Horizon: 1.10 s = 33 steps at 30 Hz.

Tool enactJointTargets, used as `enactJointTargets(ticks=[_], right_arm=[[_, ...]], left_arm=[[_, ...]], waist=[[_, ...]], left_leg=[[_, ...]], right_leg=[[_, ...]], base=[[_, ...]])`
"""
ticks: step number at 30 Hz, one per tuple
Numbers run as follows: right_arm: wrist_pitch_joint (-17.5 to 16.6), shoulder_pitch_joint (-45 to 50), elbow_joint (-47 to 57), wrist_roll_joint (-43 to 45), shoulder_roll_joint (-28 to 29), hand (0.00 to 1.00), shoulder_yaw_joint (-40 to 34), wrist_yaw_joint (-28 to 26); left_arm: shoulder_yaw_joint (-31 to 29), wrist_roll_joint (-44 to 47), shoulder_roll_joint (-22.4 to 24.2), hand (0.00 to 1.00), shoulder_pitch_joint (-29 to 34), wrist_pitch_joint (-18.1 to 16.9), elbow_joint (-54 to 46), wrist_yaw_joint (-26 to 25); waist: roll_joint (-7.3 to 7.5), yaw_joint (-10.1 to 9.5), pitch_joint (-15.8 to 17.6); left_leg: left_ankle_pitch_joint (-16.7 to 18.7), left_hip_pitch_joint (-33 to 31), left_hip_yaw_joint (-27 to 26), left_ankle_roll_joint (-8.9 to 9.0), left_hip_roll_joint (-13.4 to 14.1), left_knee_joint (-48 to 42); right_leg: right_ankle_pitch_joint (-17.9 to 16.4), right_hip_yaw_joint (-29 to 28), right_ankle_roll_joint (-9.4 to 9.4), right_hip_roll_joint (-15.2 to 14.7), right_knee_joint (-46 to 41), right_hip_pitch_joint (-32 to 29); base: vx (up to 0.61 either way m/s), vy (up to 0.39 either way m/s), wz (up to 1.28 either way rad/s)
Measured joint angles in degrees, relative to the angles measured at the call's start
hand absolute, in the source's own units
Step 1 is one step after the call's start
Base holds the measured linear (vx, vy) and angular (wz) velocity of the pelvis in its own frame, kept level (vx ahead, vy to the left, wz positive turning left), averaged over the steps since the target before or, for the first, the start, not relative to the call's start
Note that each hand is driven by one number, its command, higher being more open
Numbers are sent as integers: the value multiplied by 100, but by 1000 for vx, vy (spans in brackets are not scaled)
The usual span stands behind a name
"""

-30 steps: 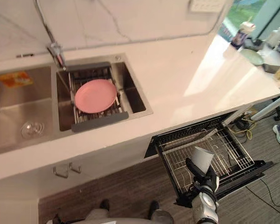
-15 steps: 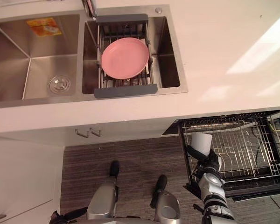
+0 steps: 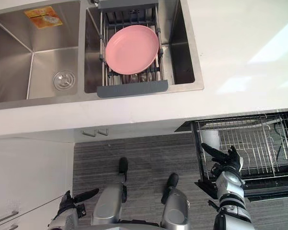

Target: Walk over to the sink, pick up the cup, carry it to the dishwasher, place the cup inside the dishwasher, then close the dishwasher door

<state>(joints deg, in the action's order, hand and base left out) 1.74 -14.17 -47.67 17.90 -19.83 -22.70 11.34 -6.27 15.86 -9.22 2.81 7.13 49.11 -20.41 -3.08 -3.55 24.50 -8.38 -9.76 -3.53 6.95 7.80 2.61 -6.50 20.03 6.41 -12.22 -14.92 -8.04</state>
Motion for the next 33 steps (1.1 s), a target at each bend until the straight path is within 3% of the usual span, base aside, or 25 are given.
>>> enactJointTargets(ticks=[4,9,13,17,21,24,28,29,31,33], right_arm=[[-13,17,377,142,-5,100,-1,315],[-243,220,893,455,-2,100,1,470],[-455,668,1508,615,31,100,-69,452],[-658,1126,2094,1151,114,100,-377,252],[-878,1628,3213,2119,457,100,-767,-169],[-1016,1853,4274,2310,806,100,-853,-462],[-1368,1935,5534,2842,1028,100,-861,-1234],[-1446,1933,5725,2918,1028,100,-869,-1388],[-1651,1908,6315,3042,1020,100,-917,-2015],[-1688,1904,6550,3045,993,100,-930,-2374]], left_arm=[[13,1,2,100,-43,2,-8,94],[3,-2,24,100,-27,-22,35,245],[-24,-3,74,100,163,-103,120,442],[-128,217,174,100,398,-189,258,543],[-267,276,305,100,548,-207,431,640],[-266,275,400,100,564,-248,518,732],[-267,273,457,100,576,-345,559,884],[-268,274,461,100,578,-386,574,899],[-304,275,475,100,625,-527,614,912],[-343,274,512,100,691,-576,626,908]], waist=[[-10,31,6],[-18,136,-33],[-26,183,-446],[-42,422,-778],[-63,644,-1036],[-85,737,-1151],[-118,795,-1249],[-123,804,-1252],[-152,805,-1280],[-183,817,-1338]], left_leg=[[-27,33,-110,-17,1,-110],[276,325,-206,-11,29,-482],[548,440,-457,12,120,-746],[804,605,-661,28,197,-999],[1066,824,-969,36,312,-1306],[1251,945,-1138,18,442,-1556],[1389,1031,-1320,-15,563,-1746],[1414,1016,-1327,-59,591,-1838],[1525,715,-1304,-427,748,-2722],[1492,671,-1299,-480,765,-2894]], right_leg=[[-18,-74,1,-7,5,14],[-18,-168,6,16,154,452],[29,-431,48,96,297,552],[64,-640,73,155,453,724],[160,-962,91,245,643,926],[229,-1196,72,354,789,1038],[200,-1345,51,427,793,1092],[170,-1338,30,434,800,1105],[156,-1278,8,469,840,1309],[160,-1197,3,456,890,1444]], base=[[58,-18,-9],[25,-6,-13],[-1,9,-35],[17,8,-35],[45,10,-47],[1,0,-42],[-40,3,-24],[-35,-3,1],[-42,-23,12],[0,-27,28]])
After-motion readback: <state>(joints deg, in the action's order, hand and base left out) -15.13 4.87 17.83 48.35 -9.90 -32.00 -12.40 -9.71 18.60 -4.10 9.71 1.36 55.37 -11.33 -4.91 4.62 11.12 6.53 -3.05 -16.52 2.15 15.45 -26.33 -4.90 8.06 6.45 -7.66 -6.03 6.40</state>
